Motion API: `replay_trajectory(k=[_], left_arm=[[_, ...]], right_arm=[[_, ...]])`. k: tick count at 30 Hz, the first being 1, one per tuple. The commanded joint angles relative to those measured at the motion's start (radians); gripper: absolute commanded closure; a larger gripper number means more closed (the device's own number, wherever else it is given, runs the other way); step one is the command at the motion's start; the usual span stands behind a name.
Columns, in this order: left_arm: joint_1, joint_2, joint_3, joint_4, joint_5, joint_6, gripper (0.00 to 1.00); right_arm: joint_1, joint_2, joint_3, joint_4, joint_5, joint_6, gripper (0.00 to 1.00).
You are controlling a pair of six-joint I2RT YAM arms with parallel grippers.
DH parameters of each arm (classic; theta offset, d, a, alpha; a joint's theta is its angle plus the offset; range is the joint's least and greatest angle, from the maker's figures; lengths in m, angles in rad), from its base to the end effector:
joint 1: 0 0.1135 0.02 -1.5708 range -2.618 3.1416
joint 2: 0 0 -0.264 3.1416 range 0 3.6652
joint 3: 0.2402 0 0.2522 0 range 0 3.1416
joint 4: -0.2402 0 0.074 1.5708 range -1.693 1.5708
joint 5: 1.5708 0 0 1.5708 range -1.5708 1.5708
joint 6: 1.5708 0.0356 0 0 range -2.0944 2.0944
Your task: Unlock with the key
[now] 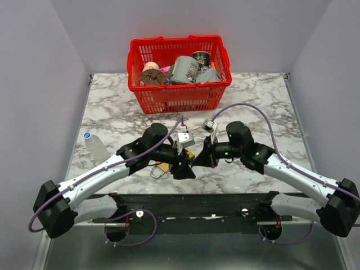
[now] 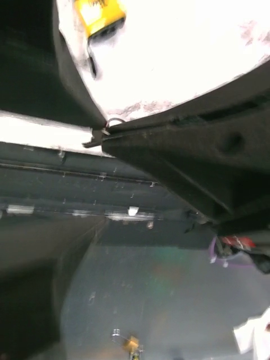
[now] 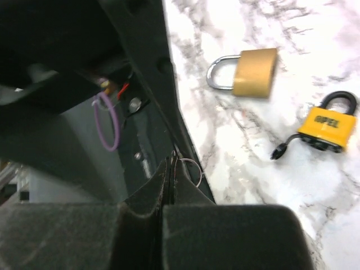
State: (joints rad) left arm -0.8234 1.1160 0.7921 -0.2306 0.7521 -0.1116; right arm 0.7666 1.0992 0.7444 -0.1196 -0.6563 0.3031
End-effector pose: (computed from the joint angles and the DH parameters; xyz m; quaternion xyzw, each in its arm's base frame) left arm 0.1455 -0.1928 0.2769 0.4506 0.6994 -0.4904 0.2594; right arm 0.1589 0.1832 0.2732 -0.3490 0.7477 0.4881 0.2842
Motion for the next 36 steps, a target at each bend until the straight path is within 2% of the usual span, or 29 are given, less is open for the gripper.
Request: replay_trajectory(k=[1, 4, 9, 11, 14, 18, 24, 25, 28, 30, 36], left_arm=[[0.004, -0.097, -0.016, 0.135, -0.125, -0.014, 0.1], [0.006, -0.12, -0.022, 0.12, -0.157, -0.007, 0.01], [0.018, -0.168, -0.007, 0.122, -0.258, -0.043, 0.01], [0.027, -0.197, -0.01, 0.175, -0.362, -0.085, 0.01], [0.035, -0.252, -0.034, 0.278, -0.436, -0.169, 0.01], [0.035, -0.311, -0.126, 0.457, -0.444, -0.282, 0.01], [0.036, -0.369, -0.255, 0.626, -0.507, -0.422, 0.05], [0.036, -0.383, -0.269, 0.658, -0.532, -0.44, 0.11], [0.036, -0.426, -0.312, 0.707, -0.594, -0.496, 0.16], [0.038, -0.449, -0.338, 0.732, -0.606, -0.522, 0.16], [0.038, -0.423, -0.37, 0.803, -0.557, -0.598, 0.19]], right_arm=[[0.013, -0.01, -0.017, 0.051, 0.159, 0.059, 0.99], [0.002, -0.05, -0.016, 0.061, 0.242, 0.076, 0.99], [-0.033, -0.096, -0.037, 0.113, 0.296, 0.122, 0.99], [-0.042, -0.108, -0.054, 0.216, 0.291, 0.145, 1.0], [-0.061, -0.11, -0.079, 0.346, 0.253, 0.197, 0.99], [-0.081, -0.078, -0.089, 0.484, 0.178, 0.272, 1.0], [-0.107, -0.05, -0.12, 0.681, 0.064, 0.379, 1.0], [-0.108, -0.045, -0.122, 0.713, 0.052, 0.387, 0.99], [-0.11, -0.042, -0.117, 0.741, 0.008, 0.409, 0.99], [-0.11, -0.048, -0.132, 0.767, -0.003, 0.433, 0.99], [-0.11, -0.045, -0.123, 0.801, -0.046, 0.465, 0.99]])
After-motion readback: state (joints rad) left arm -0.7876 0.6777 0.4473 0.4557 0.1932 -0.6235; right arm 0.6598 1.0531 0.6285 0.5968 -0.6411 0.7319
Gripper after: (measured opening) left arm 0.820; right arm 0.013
